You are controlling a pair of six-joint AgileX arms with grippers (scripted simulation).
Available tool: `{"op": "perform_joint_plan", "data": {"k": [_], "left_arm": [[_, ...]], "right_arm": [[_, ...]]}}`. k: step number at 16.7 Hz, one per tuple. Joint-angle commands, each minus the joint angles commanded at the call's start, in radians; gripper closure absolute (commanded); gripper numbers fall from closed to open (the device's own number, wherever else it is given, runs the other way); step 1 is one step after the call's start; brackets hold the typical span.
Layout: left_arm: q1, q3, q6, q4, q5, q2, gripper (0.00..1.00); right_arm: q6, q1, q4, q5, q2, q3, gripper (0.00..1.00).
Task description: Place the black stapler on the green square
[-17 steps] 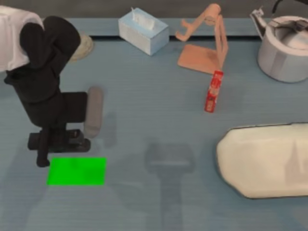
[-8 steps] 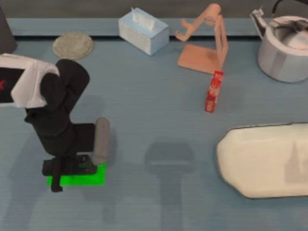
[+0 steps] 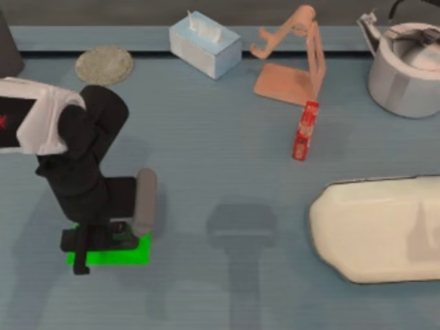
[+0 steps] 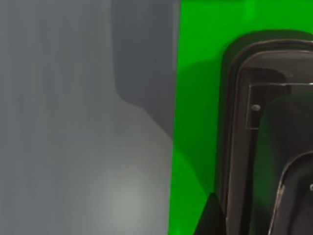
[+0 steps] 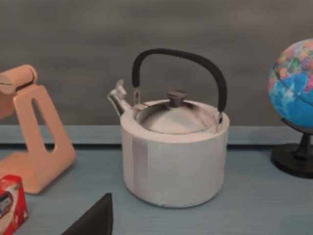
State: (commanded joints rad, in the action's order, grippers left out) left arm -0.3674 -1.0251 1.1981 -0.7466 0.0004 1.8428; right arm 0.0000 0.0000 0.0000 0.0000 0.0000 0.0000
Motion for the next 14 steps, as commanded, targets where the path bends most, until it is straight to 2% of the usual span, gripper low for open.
{"op": "perform_joint_plan", "data": {"k": [8,14], "left_arm": [[0.0,0.0,0.0,0.0,0.0,0.0,0.02],[0.0,0.0,0.0,0.0,0.0,0.0,0.0]], "right_arm": [[0.0,0.0,0.0,0.0,0.0,0.0,0.0],[0.0,0.0,0.0,0.0,0.0,0.0,0.0]]}}
